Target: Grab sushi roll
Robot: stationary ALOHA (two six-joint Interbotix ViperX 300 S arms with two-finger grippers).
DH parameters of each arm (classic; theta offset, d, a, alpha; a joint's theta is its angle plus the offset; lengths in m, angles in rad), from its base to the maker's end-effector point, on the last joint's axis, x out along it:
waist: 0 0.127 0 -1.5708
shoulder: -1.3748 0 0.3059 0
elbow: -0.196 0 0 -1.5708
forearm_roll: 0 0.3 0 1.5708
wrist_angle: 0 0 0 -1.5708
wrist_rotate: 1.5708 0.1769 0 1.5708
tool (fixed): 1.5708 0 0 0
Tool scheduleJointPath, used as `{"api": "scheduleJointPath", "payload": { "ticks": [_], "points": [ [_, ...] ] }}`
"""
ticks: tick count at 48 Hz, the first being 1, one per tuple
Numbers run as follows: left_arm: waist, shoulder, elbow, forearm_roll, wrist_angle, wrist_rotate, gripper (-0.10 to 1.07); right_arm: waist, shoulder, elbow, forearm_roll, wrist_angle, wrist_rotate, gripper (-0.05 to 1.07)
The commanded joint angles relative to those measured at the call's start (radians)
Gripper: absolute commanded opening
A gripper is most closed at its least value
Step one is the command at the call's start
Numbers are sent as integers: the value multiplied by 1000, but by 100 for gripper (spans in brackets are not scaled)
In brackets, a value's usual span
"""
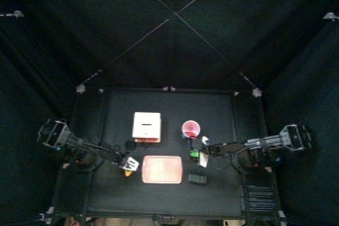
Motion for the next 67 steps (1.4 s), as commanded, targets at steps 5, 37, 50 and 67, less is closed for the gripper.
{"api": "scheduleJointPath", "payload": {
  "ticks": [5, 37, 50, 67],
  "points": [
    [2, -23, -12, 6, 15, 2, 101, 0, -9, -14, 0, -6, 2, 88],
    [35, -244, -74, 399, 137, 9, 101, -2, -3, -84, 18, -38, 2, 88],
    [41, -291, -67, 647, 80, 9, 101, 2, 40, -109, 58, -80, 3, 88],
    [164, -302, -81, 976, -275, 23, 100, 18, 69, -146, 284, 31, 5, 88]
  ]
}}
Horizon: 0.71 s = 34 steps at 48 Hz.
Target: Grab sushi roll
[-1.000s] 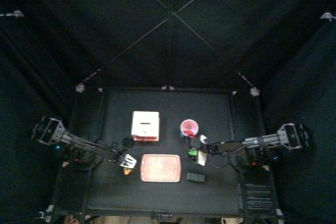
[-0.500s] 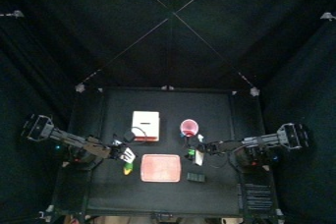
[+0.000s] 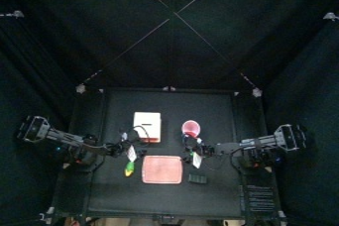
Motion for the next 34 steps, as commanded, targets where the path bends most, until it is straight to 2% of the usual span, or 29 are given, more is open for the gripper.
{"api": "scheduleJointPath", "payload": {
  "ticks": [1, 10, 14, 21, 26, 34],
  "points": [
    [54, 2, -34, 80, -135, 12, 100, -3, -15, -31, 71, 34, 0, 88],
    [124, 3, -31, 273, -331, 28, 101, 14, -31, -55, 183, 106, 0, 88],
    [132, 3, -28, 334, -362, 28, 100, 29, -48, -63, 225, 155, 2, 88],
    [130, 3, -21, 434, -364, 23, 100, 32, -66, -78, 360, 244, 2, 88],
    [129, 5, -11, 460, -364, 21, 100, 29, -66, -84, 440, 284, 2, 88],
    [127, -2, 14, 422, -364, 20, 100, 35, -63, -94, 529, 351, 5, 88]
  ]
}}
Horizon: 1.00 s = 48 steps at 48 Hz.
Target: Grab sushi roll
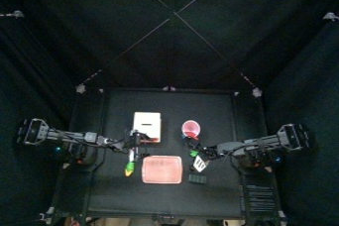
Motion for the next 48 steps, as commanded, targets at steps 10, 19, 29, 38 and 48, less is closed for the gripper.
{"api": "scheduleJointPath", "payload": {
  "ticks": [10, 19, 29, 38, 48],
  "points": [
    [3, -18, 12, -72, -2, -2, 100, 2, -8, -75, 89, 181, 123, 88],
    [0, -18, 15, -110, -2, -2, 100, 55, 3, -118, -146, 339, 360, 88],
    [0, -20, 26, -115, -17, -2, 100, 181, 14, -106, -368, 336, 454, 88],
    [0, -18, 31, -112, -58, 0, 100, 282, 74, -81, -466, 299, 451, 88],
    [0, -23, 54, -115, -92, 0, 100, 357, 167, -87, -563, 259, 446, 88]
  ]
}}
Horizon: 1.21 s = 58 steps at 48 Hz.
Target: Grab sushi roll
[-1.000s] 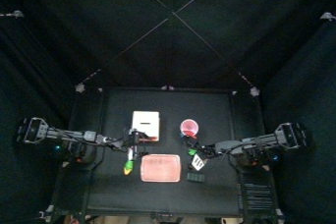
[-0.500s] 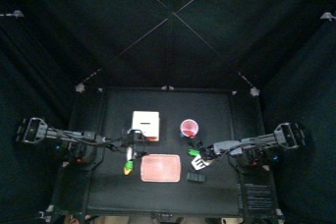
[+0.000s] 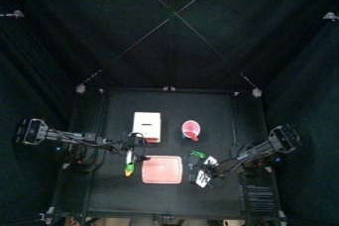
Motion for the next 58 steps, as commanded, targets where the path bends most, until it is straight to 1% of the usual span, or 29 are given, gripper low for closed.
{"api": "scheduleJointPath", "payload": {
  "ticks": [1, 10, 16, 21, 38, 50, 58],
  "points": [
    [0, -6, 0, -2, -8, 0, 100, 31, 23, -21, -44, -20, -3, 88],
    [0, -17, 23, -15, -5, 0, 100, 61, 101, -40, -112, -23, -3, 88],
    [0, -23, 26, -21, -5, 0, 100, 63, 137, -43, -120, -26, -5, 88],
    [0, -26, 32, -21, -5, 0, 100, 67, 149, -46, -118, -31, -8, 88],
    [8, -28, 38, -26, 0, 0, 100, 86, 153, -49, -117, -64, -8, 88],
    [8, -28, 41, -26, 0, 0, 100, 89, 121, -60, -129, -61, -9, 88],
    [9, -28, 43, -28, 0, 0, 100, 101, 107, -51, -135, -66, -8, 88]
  ]
}}
